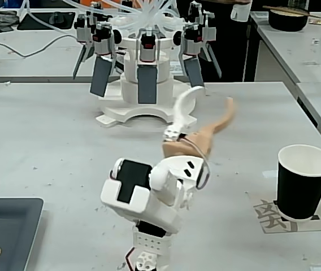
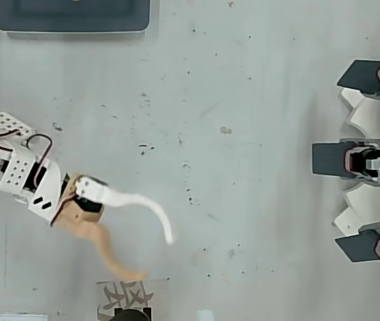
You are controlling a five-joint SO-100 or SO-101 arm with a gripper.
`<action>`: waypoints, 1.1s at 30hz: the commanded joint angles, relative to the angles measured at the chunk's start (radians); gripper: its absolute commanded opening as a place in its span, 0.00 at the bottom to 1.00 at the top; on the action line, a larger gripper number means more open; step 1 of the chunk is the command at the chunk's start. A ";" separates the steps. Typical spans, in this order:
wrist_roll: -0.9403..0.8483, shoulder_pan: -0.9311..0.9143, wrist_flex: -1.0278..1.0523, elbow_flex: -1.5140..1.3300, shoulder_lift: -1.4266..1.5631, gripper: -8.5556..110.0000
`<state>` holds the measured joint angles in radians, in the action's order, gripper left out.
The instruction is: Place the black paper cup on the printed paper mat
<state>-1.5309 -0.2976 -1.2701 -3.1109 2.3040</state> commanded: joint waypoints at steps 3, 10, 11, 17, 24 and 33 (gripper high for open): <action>-0.035 0.137 0.094 0.008 0.057 0.16; -0.049 0.193 0.066 0.098 -0.094 0.16; -0.049 0.202 0.067 0.118 -0.115 0.16; -0.049 0.245 0.081 0.258 -0.255 0.17; -0.032 0.318 0.124 0.385 -0.388 0.17; -0.012 0.353 0.193 0.621 -0.569 0.17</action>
<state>-1.5555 0.0414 -1.0999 -2.5771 1.7472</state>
